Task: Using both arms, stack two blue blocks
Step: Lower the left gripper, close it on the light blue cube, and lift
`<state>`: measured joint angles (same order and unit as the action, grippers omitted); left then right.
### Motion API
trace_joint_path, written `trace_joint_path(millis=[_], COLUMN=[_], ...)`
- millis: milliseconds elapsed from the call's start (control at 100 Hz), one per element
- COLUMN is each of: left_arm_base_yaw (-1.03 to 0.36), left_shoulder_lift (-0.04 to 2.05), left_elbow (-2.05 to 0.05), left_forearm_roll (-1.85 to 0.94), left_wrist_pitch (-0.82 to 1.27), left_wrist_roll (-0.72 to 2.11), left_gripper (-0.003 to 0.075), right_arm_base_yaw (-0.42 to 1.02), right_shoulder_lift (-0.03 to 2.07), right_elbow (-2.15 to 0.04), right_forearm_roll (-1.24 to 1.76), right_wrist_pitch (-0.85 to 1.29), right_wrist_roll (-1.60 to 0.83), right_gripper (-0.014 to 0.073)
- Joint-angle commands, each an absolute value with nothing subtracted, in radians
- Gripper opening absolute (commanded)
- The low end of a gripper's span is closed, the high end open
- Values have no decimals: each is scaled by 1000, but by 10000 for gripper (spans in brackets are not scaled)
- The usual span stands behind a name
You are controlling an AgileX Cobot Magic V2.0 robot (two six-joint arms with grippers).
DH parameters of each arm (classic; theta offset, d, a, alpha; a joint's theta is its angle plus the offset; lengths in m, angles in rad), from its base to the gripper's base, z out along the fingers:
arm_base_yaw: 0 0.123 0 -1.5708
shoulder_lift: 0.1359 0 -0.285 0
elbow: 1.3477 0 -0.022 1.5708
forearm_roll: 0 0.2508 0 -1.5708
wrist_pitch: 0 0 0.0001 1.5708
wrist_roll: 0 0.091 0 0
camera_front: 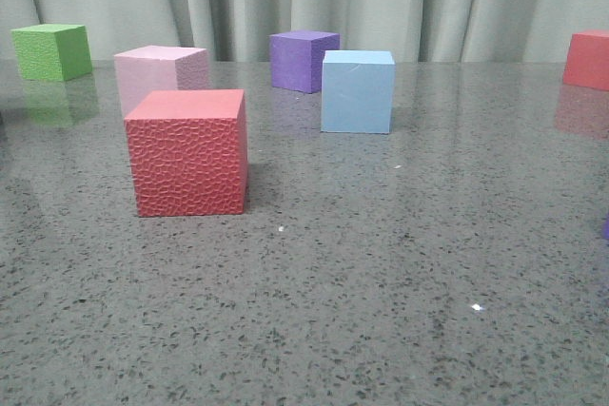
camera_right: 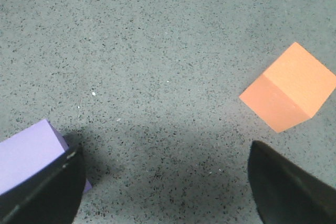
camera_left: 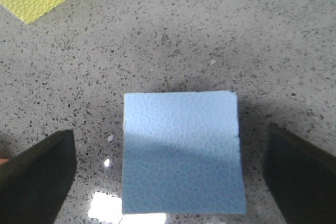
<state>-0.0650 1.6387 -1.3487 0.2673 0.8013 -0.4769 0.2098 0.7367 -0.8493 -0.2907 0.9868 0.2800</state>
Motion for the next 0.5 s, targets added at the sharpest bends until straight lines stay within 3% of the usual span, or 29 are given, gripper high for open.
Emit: trace_joint_path(millis=[0,490], left_arm_base_yaw=[-63,-63], left_shoulder_lift=[1617,1674], left_elbow=[-1382,-1382], left_forearm_roll=[277,277], left_wrist_pitch=[743,716], left_wrist_roll=[-491,-491], left_gripper=[691,691], right_arm_base_yaw=[203,203], right_shoulder_lift=[733,733], right_elbow=[-875,-875], right_forearm_roll=[-310,-310], right_wrist_pitch=[929,930], right_wrist_roll=[270,270], right_gripper=[623,623])
